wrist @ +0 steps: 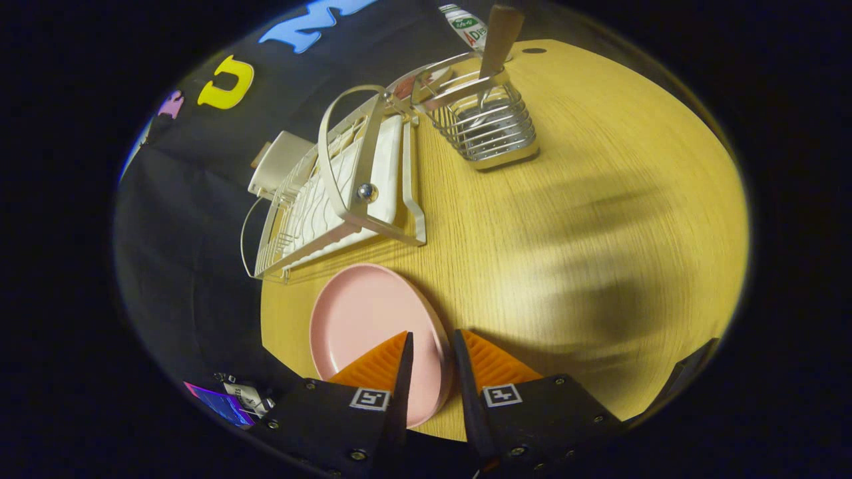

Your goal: Take the plate from the dish rack, then take the spoon from the basket and place it into the plate.

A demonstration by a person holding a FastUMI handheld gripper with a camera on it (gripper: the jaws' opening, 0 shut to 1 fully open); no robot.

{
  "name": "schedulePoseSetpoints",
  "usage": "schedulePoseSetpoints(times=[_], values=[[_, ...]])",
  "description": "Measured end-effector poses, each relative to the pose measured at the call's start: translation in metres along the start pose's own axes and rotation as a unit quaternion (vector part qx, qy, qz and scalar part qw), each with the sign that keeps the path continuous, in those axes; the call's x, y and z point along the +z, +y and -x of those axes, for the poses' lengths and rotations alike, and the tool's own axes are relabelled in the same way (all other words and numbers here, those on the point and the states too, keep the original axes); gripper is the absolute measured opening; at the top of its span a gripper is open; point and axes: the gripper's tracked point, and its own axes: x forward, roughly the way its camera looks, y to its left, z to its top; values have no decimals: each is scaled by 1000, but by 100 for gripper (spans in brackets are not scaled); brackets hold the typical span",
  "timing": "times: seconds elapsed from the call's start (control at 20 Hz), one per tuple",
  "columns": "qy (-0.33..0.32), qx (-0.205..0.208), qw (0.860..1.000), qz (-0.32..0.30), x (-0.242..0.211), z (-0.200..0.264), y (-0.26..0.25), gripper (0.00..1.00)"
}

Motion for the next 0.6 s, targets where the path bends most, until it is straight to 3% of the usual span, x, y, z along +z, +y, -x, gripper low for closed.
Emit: schedulePoseSetpoints(times=[0.15,0.35,0.6], values=[[-98,-15,994,48,37,27,-4,37],[-208,-33,970,119,76,65,-6,37],[-279,-70,943,166,99,91,-17,37]])
